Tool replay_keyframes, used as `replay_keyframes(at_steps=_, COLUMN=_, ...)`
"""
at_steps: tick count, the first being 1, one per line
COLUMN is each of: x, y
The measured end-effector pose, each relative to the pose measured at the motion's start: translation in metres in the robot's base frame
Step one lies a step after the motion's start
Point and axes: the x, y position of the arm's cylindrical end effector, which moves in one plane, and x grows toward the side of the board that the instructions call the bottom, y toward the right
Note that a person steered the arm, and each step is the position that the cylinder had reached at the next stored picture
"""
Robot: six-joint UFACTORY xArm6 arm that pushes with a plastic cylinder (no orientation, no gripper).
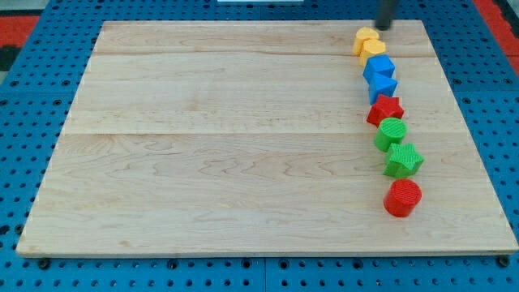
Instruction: Slide the triangle diagonal to the red star
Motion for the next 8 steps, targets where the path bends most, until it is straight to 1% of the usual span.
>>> replay_keyframes(at_steps=1, x=0.090, y=-0.019)
replay_keyframes(at_steps=2, x=0.136, y=-0.009)
replay_keyframes(at_steps=3, x=0.133, y=-0.032)
replay_keyframes(at_steps=4, x=0.142, y=-0.047)
replay_keyframes(at_steps=5, x=0.162, y=-0.026)
replay_keyframes(at_steps=6, x=0.166, y=-0.051)
replay_keyframes(at_steps=8, x=0.124, y=-0.091)
